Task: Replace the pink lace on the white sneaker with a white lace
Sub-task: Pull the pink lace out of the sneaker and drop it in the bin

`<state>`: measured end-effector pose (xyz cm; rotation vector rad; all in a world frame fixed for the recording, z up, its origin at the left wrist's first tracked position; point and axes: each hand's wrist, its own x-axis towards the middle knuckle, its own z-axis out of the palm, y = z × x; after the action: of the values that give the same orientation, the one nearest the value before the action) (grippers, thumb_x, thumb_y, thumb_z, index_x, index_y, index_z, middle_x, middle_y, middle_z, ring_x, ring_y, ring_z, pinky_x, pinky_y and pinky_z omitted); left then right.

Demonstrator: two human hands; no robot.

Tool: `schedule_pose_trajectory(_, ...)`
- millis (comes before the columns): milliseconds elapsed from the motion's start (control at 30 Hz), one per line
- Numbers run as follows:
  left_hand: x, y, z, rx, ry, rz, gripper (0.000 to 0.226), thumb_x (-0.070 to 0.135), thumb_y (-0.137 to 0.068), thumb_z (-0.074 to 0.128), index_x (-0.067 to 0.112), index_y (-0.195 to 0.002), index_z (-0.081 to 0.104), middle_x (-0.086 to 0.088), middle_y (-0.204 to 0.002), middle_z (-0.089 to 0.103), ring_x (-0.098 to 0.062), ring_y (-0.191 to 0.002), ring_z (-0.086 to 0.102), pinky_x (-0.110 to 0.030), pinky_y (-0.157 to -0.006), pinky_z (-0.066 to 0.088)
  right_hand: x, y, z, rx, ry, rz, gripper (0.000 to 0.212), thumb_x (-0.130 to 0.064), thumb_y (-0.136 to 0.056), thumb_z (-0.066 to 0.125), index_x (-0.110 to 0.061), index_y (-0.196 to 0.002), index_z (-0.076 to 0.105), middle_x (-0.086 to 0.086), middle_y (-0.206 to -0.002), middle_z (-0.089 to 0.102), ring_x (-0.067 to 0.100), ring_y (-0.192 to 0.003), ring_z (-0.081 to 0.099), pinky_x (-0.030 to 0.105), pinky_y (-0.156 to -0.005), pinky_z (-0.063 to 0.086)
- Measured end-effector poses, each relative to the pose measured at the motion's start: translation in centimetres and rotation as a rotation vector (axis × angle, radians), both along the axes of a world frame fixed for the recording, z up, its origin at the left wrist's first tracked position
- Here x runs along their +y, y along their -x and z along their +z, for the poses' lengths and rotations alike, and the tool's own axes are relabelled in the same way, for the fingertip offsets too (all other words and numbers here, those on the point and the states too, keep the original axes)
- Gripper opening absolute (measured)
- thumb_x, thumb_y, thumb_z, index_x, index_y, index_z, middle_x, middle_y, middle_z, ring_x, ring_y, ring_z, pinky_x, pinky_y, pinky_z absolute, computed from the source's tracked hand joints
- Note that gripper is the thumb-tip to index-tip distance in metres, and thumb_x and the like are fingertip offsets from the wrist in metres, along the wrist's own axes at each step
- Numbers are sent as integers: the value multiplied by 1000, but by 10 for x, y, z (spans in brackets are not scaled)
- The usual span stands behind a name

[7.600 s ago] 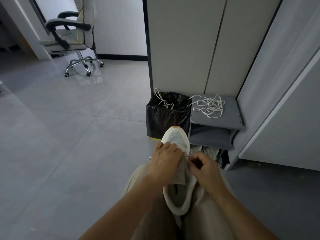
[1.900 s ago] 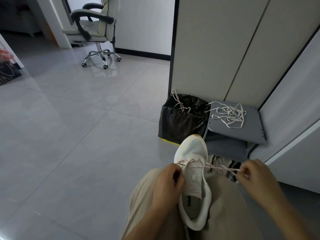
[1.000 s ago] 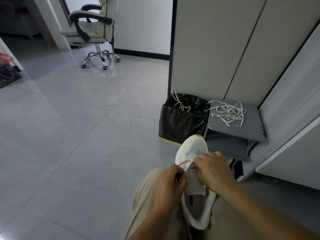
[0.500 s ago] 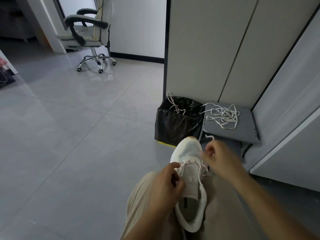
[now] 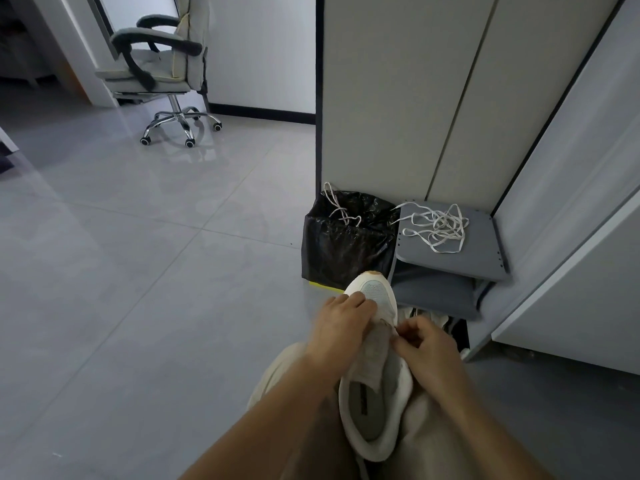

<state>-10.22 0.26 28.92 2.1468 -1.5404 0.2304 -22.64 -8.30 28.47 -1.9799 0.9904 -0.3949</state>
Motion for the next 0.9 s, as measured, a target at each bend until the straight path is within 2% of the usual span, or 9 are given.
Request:
schedule_pose_trajectory(133, 6, -4, -11, -10, 105, -43, 21, 11, -59, 82, 19, -70, 66, 3, -71, 61, -15, -61, 60, -20, -55, 46, 2, -2, -3, -31, 30, 5, 6, -23, -84, 66, -19, -84, 62, -10, -76, 63, 1, -72, 58, 10, -61, 40)
schedule_pose_trajectory(233, -1, -4, -15, -90, 143, -114, 11, 16, -70, 67, 20, -80, 68, 2, -80, 59, -14, -77, 53, -22, -69, 42, 7, -1, -2, -85, 0, 6, 11, -22, -83, 67, -25, -78, 58, -11, -75, 62, -1, -71, 58, 8, -59, 44)
schedule_pose_trajectory(367, -13, -10, -9, -236, 177, -249, 5, 12, -68, 69, 17, -72, 68, 2, -73, 60, -14, -75, 48, -24, -68, 36, 7, 1, -1, -120, -20, -2, 14, -19, -83, 68, -26, -75, 57, -9, -76, 64, 1, -71, 59, 9, -60, 45)
schedule_pose_trajectory(500, -9, -14, -9, -231, 141, -357, 22, 6, -60, 82, 15, -70, 65, 3, -73, 60, -15, -72, 53, -24, -69, 43, 3, 0, -1, -95, -46, 0, 10, -20, -84, 66, -24, -77, 59, -9, -77, 63, 2, -73, 59, 11, -60, 41)
schedule_pose_trajectory(600, -3, -15, -13, -212, 156, -343, 5, 9, -76, 64, 14, -75, 66, 2, -77, 62, -13, -79, 45, -23, -73, 37, 0, -1, -2, -84, -44, -11, 11, -22, -84, 66, -25, -77, 58, -10, -78, 63, 2, -74, 59, 12, -61, 40)
schedule_pose_trajectory(667, 4, -17, -17, -126, 192, -296, 15, 13, -81, 54, 11, -76, 68, 0, -77, 63, -12, -79, 44, -23, -74, 36, 1, -2, -3, -84, -41, -4, 11, -21, -84, 66, -24, -76, 59, -10, -77, 63, 2, -73, 59, 12, -61, 40)
schedule_pose_trajectory(767, 12, -15, -21, -19, 155, -233, 19, 19, -84, 50, 13, -81, 69, 2, -82, 62, -11, -80, 47, -20, -74, 40, 3, -2, -6, -88, -7, 31, 8, -25, -83, 66, -19, -79, 63, -7, -74, 64, 4, -70, 60, 12, -61, 42)
schedule_pose_trajectory(833, 6, -13, -22, -43, 63, -162, 22, 27, -82, 47, 18, -78, 67, 3, -81, 59, -12, -77, 49, -22, -71, 42, 4, 0, -9, -108, 11, 52, 7, -25, -83, 66, -20, -80, 63, -7, -72, 64, 2, -68, 60, 13, -60, 45)
schedule_pose_trajectory(900, -3, -7, -10, -89, -40, -130, 17, 34, -76, 57, 20, -72, 65, 4, -77, 58, -13, -74, 54, -23, -71, 39, 5, 1, -10, -132, 4, 59, 7, -22, -83, 67, -23, -78, 62, -8, -73, 65, -2, -69, 59, 11, -62, 46)
